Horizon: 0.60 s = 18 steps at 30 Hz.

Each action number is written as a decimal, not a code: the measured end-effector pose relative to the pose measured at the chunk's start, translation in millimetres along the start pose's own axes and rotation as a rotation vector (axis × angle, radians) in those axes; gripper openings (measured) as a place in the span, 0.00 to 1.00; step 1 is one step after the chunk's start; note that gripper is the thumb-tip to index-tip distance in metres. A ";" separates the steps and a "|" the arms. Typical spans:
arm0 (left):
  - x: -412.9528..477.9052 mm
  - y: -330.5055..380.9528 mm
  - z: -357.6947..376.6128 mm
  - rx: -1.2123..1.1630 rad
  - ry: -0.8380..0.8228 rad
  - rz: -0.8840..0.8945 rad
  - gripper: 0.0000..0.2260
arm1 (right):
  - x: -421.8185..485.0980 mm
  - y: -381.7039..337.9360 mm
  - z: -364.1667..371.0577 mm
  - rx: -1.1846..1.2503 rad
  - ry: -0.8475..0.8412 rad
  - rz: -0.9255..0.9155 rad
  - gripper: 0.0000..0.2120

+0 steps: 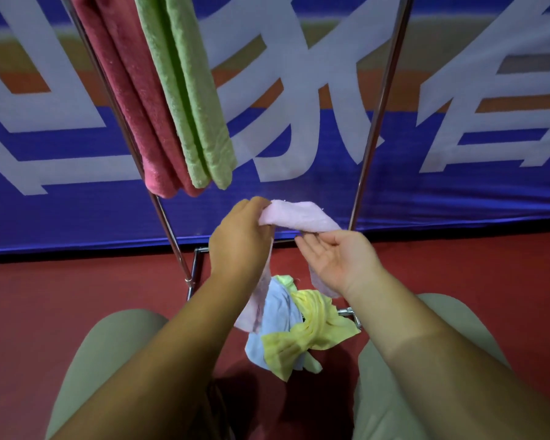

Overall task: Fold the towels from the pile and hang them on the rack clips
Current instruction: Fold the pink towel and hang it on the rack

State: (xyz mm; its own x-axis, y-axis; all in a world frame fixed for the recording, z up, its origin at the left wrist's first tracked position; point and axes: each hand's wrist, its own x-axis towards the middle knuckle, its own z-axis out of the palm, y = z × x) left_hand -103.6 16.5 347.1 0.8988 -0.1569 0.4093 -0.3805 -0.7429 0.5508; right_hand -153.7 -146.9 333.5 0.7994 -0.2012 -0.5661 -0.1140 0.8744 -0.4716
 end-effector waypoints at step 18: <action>39.7 77.8 -128.2 0.131 0.165 0.251 0.11 | -94.6 -49.8 100.9 -1.694 -0.072 -1.014 0.06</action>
State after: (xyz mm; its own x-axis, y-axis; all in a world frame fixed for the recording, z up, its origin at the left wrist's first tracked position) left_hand -125.4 35.9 499.4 0.7289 -0.2461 0.6389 -0.5449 -0.7736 0.3236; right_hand -164.1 -126.9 478.7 0.9349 -0.2153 0.2822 0.0074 -0.7830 -0.6220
